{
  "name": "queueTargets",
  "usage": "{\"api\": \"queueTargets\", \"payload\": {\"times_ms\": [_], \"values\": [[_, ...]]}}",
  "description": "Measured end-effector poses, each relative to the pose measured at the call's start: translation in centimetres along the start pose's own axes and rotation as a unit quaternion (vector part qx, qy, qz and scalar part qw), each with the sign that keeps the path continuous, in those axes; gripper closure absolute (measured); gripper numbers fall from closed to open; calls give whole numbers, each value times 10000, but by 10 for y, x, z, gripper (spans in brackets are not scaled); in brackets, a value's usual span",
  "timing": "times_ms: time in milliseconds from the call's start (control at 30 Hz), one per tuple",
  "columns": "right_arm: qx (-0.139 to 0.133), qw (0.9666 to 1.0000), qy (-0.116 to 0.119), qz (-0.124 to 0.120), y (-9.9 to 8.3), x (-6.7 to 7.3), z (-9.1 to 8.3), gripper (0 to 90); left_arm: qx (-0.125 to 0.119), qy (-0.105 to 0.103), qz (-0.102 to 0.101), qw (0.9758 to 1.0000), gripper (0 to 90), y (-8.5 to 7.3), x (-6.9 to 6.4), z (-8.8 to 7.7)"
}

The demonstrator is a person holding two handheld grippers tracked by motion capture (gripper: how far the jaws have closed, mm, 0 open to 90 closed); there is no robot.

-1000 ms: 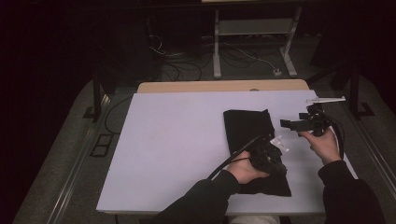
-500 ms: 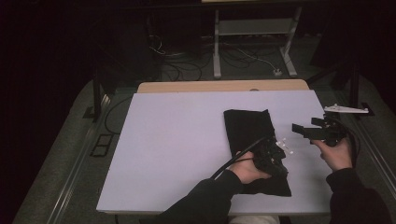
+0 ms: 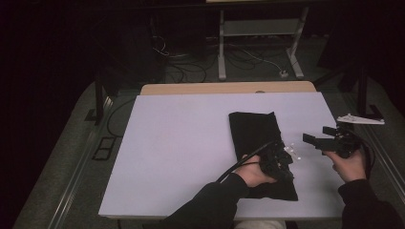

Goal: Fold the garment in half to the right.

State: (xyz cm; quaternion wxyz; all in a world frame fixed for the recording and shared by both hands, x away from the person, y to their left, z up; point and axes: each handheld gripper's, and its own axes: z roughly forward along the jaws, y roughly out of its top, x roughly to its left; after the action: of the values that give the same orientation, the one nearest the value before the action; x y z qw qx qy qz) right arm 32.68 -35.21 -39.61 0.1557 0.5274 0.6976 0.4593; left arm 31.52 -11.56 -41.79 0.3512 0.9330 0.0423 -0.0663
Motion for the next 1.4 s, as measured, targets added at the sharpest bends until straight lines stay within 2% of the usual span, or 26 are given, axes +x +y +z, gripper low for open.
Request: {"api": "queueTargets", "payload": {"times_ms": [100,200,333,500,600,633,767,1000,1400], "values": [[-55,10000,8,41,-2,-1,-3,0,-98,-151,-162,9997,713,0,1,-4],[-20,10000,2,52,-5,-2,-5,0,-151,-111,-101,9998,583,0,-1,-7],[55,10000,-29,32,-8,-2,-6,0,-449,134,10,9989,429,-3,-4,-16],[94,9999,-44,-39,-10,-1,-8,0,-816,128,-175,9964,186,-5,1,-28],[76,10000,-40,-43,-11,-1,-10,0,-882,153,-273,9956,27,-7,4,-32],[69,10000,-35,-37,-12,-1,-11,0,-859,158,-272,9958,0,-8,5,-34],[21,10000,-35,-10,-13,-1,-16,0,-942,119,-339,9949,0,-13,6,-42],[-37,10000,-55,34,-17,-2,-24,0,-998,379,-383,9936,0,-20,10,-58],[-34,10000,-40,24,-23,2,-30,0,-1095,630,-546,9905,0,-41,20,-84]]}}
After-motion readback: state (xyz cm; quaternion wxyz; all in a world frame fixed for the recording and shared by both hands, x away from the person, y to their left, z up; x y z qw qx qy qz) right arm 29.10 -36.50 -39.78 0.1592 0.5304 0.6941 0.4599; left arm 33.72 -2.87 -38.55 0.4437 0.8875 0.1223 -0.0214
